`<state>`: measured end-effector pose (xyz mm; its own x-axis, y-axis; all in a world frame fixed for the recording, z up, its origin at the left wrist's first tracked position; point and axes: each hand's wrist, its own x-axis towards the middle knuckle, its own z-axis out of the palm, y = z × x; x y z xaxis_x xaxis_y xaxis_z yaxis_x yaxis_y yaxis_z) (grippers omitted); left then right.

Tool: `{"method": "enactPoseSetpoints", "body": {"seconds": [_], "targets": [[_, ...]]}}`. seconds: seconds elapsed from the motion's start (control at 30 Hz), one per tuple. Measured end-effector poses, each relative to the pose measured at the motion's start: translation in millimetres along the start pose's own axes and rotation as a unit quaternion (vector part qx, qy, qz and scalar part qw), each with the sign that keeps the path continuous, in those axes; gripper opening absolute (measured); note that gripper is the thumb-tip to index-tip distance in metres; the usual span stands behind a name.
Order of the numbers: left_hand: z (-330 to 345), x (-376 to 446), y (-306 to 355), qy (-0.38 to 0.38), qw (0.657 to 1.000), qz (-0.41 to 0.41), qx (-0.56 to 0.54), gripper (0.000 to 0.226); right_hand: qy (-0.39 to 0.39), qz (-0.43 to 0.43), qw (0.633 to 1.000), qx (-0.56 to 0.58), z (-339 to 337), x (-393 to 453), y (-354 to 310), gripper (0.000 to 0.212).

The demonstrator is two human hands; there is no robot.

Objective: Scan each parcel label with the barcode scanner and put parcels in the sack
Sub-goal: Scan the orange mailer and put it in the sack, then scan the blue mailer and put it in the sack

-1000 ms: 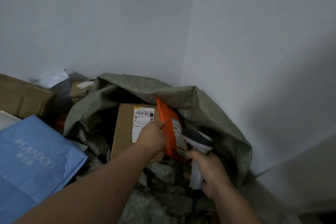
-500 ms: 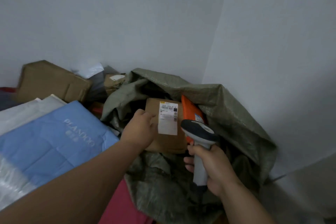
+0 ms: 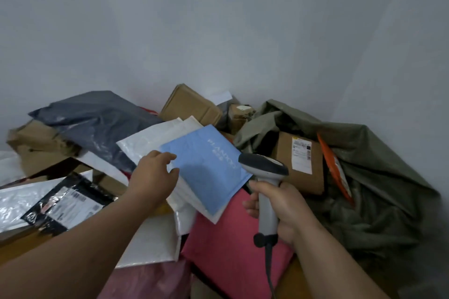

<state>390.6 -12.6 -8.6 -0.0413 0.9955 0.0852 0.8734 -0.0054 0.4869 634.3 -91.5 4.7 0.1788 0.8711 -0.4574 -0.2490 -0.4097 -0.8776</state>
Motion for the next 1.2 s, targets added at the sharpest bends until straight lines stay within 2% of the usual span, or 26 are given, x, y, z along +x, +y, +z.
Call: {"method": "enactPoseSetpoints", "body": {"seconds": [0.23,0.5,0.67,0.8,0.93,1.03,1.13,1.2], "targets": [[-28,-14,-51,-0.03,0.996,0.04,0.079,0.05,0.016,-0.017,1.0,0.012,53,-16,19,0.014],[4,16,-21,-0.09,0.968,0.146,0.181,0.064,0.032,-0.007,0.999,-0.022,55,20,20,0.01],[29,44,-8,-0.164,0.925,0.186,0.288,0.079,0.016,0.012,0.999,-0.026,52,57,18,0.009],[46,54,-9,-0.207,0.895,0.196,0.342,0.076,-0.001,0.028,0.999,-0.036,44,78,20,0.009],[49,61,-17,-0.161,0.905,0.219,0.326,0.056,0.001,0.036,0.998,-0.043,37,91,20,0.009],[40,65,-15,-0.053,0.957,0.215,0.188,0.042,0.021,0.018,0.999,-0.033,35,93,14,0.008],[17,72,-7,0.035,0.991,0.112,0.065,0.038,0.048,-0.003,0.999,0.007,31,90,3,0.01],[-1,75,0,0.066,0.997,0.042,-0.007,0.033,0.076,-0.012,0.997,0.024,28,87,-5,0.018]]}}
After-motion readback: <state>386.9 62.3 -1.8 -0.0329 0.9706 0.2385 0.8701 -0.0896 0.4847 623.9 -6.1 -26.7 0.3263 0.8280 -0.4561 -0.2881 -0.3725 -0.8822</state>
